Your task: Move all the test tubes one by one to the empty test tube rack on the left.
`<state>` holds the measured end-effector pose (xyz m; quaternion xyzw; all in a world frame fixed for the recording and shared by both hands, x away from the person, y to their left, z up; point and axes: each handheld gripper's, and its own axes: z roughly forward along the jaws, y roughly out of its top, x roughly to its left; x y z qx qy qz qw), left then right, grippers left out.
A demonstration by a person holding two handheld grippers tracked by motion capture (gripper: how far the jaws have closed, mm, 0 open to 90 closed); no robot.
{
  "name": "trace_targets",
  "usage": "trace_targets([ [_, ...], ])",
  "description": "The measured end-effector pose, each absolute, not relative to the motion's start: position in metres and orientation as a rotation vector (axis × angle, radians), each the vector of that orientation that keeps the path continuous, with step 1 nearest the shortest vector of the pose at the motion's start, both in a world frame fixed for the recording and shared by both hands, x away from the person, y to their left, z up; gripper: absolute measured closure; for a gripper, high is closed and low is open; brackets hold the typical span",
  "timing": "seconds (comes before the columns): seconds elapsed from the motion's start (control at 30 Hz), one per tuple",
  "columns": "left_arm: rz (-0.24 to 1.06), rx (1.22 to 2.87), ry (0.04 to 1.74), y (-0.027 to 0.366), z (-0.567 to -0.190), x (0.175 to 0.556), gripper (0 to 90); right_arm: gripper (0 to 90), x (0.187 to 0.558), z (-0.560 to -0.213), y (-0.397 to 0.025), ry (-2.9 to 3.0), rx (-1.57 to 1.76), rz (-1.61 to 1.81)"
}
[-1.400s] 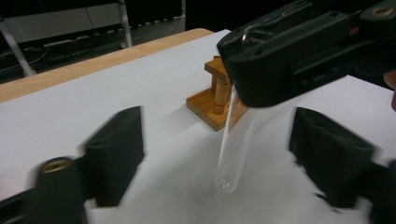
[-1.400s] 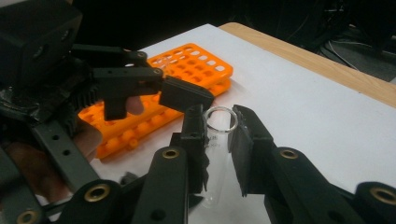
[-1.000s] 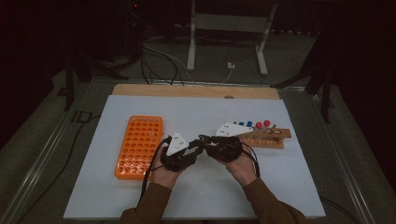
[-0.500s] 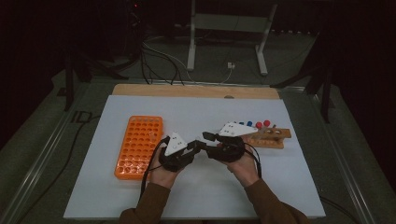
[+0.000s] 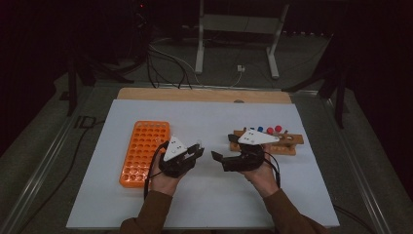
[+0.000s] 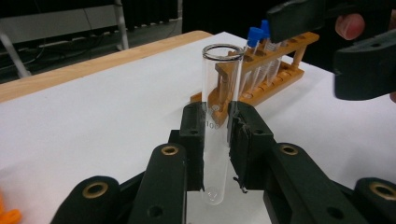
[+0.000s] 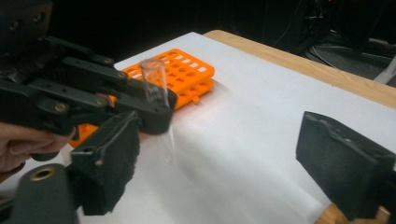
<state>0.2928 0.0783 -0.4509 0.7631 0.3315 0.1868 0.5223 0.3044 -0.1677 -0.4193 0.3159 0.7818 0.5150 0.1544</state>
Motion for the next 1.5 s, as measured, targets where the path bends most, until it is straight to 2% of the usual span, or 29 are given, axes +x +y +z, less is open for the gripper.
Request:
trace_targets([
  [0.4, 0.483, 1.788, 0.833, 0.097, -0.449, 0.29, 76.7, 1.7, 0.301, -0.428, -0.198, 2.171, 0.993, 1.47],
  [0.77, 0.521, 1.757, 0.883, 0.118, -0.451, 0.289, 76.7, 0.6, 0.293, -0.432, -0.226, 2.085, 1.049, 1.484],
  [1.5, 0.573, 1.688, 0.996, 0.159, -0.455, 0.295, 76.5, 0.7, 0.29, -0.438, -0.232, 2.054, 1.069, 1.47],
])
